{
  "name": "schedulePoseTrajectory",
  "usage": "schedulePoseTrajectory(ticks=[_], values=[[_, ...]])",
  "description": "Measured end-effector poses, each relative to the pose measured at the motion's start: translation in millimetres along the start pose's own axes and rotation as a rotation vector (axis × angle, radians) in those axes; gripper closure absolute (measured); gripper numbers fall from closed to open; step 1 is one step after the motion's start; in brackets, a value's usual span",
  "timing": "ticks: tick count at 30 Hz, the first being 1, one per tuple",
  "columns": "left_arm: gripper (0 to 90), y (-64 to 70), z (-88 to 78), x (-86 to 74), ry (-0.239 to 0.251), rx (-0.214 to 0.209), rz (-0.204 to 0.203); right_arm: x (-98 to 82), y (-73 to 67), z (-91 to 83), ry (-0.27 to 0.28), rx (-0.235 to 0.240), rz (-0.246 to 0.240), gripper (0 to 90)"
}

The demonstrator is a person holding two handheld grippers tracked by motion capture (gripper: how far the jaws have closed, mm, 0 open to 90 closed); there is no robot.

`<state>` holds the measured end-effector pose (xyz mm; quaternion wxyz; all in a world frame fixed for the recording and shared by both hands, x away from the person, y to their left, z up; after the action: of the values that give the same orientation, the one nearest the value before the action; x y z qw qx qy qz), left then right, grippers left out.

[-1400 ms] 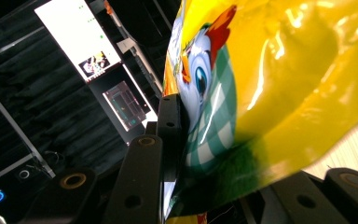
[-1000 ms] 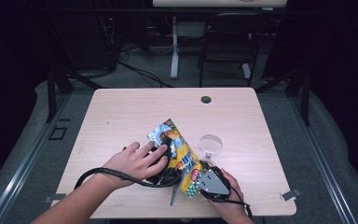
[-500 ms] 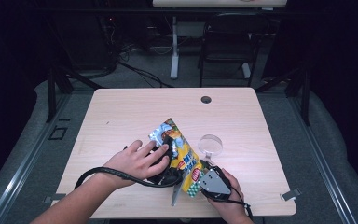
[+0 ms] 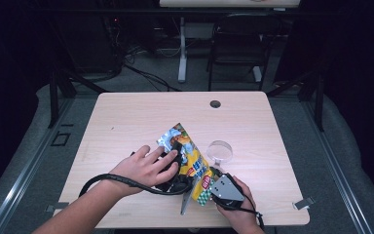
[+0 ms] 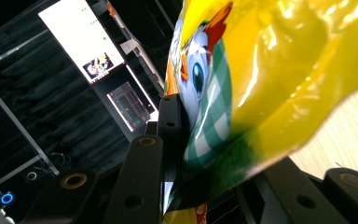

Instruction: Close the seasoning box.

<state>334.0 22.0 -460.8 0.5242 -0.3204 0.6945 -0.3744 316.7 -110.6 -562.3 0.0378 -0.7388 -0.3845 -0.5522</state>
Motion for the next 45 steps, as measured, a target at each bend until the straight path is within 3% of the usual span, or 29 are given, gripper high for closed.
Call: schedulePoseTrajectory(ticks=[15,23,26,28,39,40,42,45], values=[[76.7,-1.1,-1.1,-0.8,-0.007,-0.002,0.011,0.7,-0.7,-1.2,0.002,0.019,0.027,70.8],[76.7,0.0,-1.9,-1.5,-0.001,-0.004,-0.004,2.1,-1.6,-1.3,0.008,0.025,0.037,70.8],[76.7,-1.1,-2.3,-2.2,-0.009,-0.003,0.015,2.4,-1.7,-1.3,0.01,0.025,0.036,70.8],[76.7,-0.2,-2.0,-1.6,-0.002,-0.001,-0.002,2.5,-1.7,-1.2,0.01,0.025,0.038,70.8],[76.7,1.6,0.0,0.2,0.002,-0.005,-0.002,-0.1,-1.8,0.2,-0.006,0.03,0.035,70.8],[76.7,1.0,-0.4,-0.8,-0.013,-0.01,0.022,-0.3,-1.8,0.5,-0.005,0.03,0.036,70.8],[76.7,2.6,0.4,0.4,0.001,-0.008,-0.002,-0.3,-2.2,1.0,-0.002,0.034,0.038,70.8],[76.7,3.6,0.5,0.4,0.001,-0.012,-0.002,-1.1,-2.4,1.4,-0.008,0.035,0.033,70.8]])
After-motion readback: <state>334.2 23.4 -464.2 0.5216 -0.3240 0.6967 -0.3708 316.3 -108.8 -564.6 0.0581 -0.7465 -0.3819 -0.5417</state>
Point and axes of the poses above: each handheld gripper's, and its own axes: z roughly forward along the jaws, x roughly out of its top, y roughly to its right, the point moved 8 cm from there along z, roughly forward along the jaws, and after that the axes turned 5 degrees about x, right-handed, at the moved point
